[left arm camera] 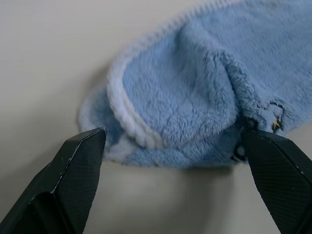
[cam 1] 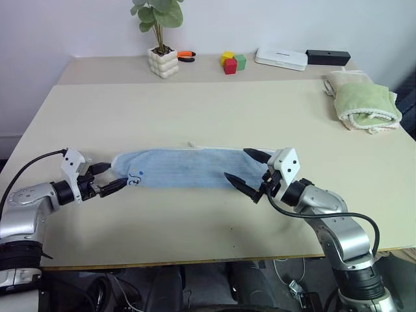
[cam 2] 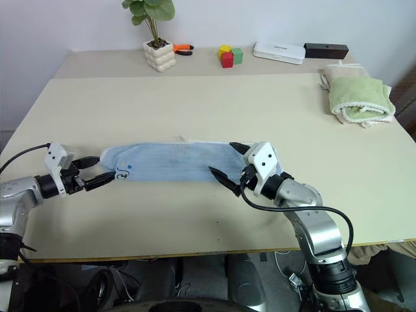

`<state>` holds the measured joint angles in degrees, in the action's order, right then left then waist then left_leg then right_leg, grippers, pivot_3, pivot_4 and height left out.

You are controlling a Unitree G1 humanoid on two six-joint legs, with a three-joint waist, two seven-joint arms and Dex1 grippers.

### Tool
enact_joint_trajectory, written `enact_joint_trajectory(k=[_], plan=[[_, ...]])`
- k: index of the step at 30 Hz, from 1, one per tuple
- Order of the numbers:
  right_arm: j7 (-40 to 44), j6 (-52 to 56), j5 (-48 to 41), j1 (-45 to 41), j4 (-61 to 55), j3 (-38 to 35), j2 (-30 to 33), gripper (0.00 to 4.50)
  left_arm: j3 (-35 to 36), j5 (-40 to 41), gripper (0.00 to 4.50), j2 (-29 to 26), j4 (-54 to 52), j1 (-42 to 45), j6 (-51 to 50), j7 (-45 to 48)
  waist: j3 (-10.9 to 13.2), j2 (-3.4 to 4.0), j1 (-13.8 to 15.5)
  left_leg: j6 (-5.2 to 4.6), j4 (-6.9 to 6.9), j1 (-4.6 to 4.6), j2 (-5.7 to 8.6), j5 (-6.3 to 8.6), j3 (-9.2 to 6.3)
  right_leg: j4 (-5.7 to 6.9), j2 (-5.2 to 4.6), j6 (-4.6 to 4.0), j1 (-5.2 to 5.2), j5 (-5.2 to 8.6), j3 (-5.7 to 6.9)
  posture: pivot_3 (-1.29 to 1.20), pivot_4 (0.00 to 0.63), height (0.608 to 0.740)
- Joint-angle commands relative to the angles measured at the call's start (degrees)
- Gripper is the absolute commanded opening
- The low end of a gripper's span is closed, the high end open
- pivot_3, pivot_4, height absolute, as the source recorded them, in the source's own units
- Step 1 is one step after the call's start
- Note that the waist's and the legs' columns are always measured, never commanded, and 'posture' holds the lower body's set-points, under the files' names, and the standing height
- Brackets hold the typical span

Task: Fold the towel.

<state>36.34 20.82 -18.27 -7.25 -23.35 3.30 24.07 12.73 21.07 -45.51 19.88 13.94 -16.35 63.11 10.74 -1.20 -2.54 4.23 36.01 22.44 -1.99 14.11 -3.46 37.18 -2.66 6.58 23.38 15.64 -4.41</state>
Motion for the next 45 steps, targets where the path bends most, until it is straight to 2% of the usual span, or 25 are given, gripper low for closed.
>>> enact_joint_trajectory(k=[1, 13, 16, 23, 32, 39, 45], plan=[[-0.87, -0.48, -0.07, -0.35, -2.54, 0.33, -0.46, 4.44, -0.82, 0.45, 4.5, -0.39, -1.9, 0.93, -2.17, 0.62, 0.0, 0.0, 0.08, 0.0, 0.0, 0.0, 0.01, 0.0, 0.0, 0.0, -0.01, 0.0, -0.01, 0.0, 0.0, 0.0, 0.15, 0.74], [-2.89, -1.06, 1.59, -0.34, -1.77, 1.14, -0.44, 4.44, -1.67, 1.33, 4.5, -2.56, -3.47, 1.99, -8.39, 3.19, 0.0, 0.0, 0.02, 0.0, 0.0, 0.0, 0.0, 0.0, 0.0, 0.0, 0.0, -0.02, 0.01, 0.01, 0.01, 0.0, 0.15, 0.74], [-2.87, -1.21, 2.15, -0.55, -1.54, 1.34, -0.43, 4.5, -0.69, 2.03, 3.73, -1.95, -3.54, 2.14, -9.12, 2.43, 0.0, 0.0, 0.03, 0.0, 0.0, 0.01, 0.0, 0.0, 0.0, 0.0, -0.01, -0.02, 0.0, 0.02, 0.0, 0.0, 0.15, 0.74], [-2.82, -1.32, 3.13, -0.12, -1.3, 2.52, -0.45, 4.5, 2.01, 5.06, 0.07, -2.06, -3.73, 3.27, -13.33, 0.71, 0.0, 0.0, 0.02, 0.0, 0.0, 0.01, 0.0, 0.0, 0.0, 0.01, 0.0, -0.01, 0.01, 0.01, 0.0, 0.0, 0.15, 0.74], [-2.87, -1.67, 4.05, -0.87, -0.67, 2.84, -0.92, 4.5, 3.62, 5.55, 0.07, -3.67, -3.8, 3.59, -13.98, -0.58, 0.0, -0.01, 0.0, 0.0, 0.0, 0.01, 0.0, 0.0, 0.0, 0.0, -0.01, 0.0, 0.01, 0.0, 0.0, 0.0, 0.15, 0.74], [-2.67, -2.01, 4.58, -0.69, -0.41, 3.0, -0.85, 4.5, 4.5, 4.42, 0.07, -8.52, -1.57, 2.96, -10.91, 2.12, 0.02, -0.02, 0.01, 0.0, 0.0, 0.01, 0.0, 0.0, 0.0, 0.0, -0.01, -0.14, 0.02, 0.08, 0.0, 0.0, 0.15, 0.74], [-2.54, -2.34, 4.79, -1.52, 0.34, 3.22, -0.89, 4.5, 4.27, 1.66, 0.07, -10.0, 0.19, 0.18, -2.34, 3.69, 0.02, -0.01, 0.03, 0.0, -0.01, 0.0, 0.0, 0.0, 0.01, 0.0, -0.01, -0.16, 0.03, 0.09, 0.0, 0.0, 0.15, 0.74]])
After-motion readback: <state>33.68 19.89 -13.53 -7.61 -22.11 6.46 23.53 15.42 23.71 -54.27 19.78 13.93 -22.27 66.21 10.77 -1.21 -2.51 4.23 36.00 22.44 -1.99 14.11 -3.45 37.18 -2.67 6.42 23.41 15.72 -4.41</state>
